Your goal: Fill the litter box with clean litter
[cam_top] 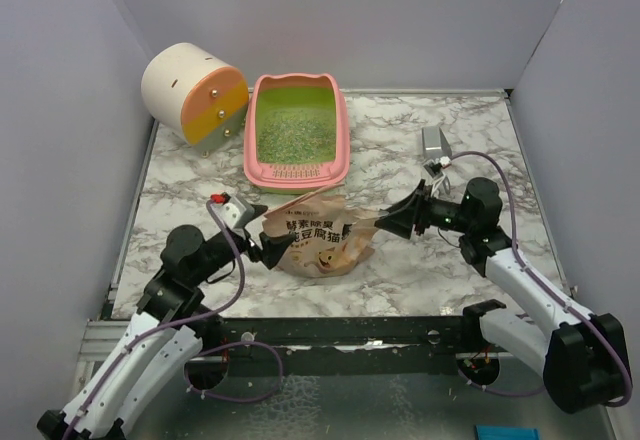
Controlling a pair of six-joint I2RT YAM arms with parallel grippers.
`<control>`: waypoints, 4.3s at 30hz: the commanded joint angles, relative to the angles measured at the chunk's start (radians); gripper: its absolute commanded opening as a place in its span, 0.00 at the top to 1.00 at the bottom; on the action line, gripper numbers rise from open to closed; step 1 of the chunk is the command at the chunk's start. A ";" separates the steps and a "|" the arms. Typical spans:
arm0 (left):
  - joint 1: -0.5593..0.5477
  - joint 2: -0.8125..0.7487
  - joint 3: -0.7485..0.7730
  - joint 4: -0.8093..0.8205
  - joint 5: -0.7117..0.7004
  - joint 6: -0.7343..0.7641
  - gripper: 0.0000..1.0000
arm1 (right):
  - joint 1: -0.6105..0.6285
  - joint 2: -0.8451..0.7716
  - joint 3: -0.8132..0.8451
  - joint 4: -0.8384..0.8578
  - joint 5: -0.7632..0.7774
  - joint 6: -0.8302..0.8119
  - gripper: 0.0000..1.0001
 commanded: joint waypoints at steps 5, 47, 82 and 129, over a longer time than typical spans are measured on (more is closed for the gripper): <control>0.000 -0.040 -0.068 0.202 -0.023 -0.095 0.02 | -0.006 0.007 -0.017 0.117 -0.096 -0.053 0.42; 0.142 0.799 0.567 -0.558 0.321 0.089 1.00 | -0.071 0.118 0.020 -0.140 0.057 0.154 0.99; 0.150 0.786 0.853 -0.760 -0.034 0.056 0.67 | -0.091 0.119 0.141 -0.469 0.077 -0.207 0.99; -0.407 0.711 0.513 0.125 -0.611 0.460 0.50 | -0.091 -0.111 0.174 -0.694 0.193 -0.255 0.99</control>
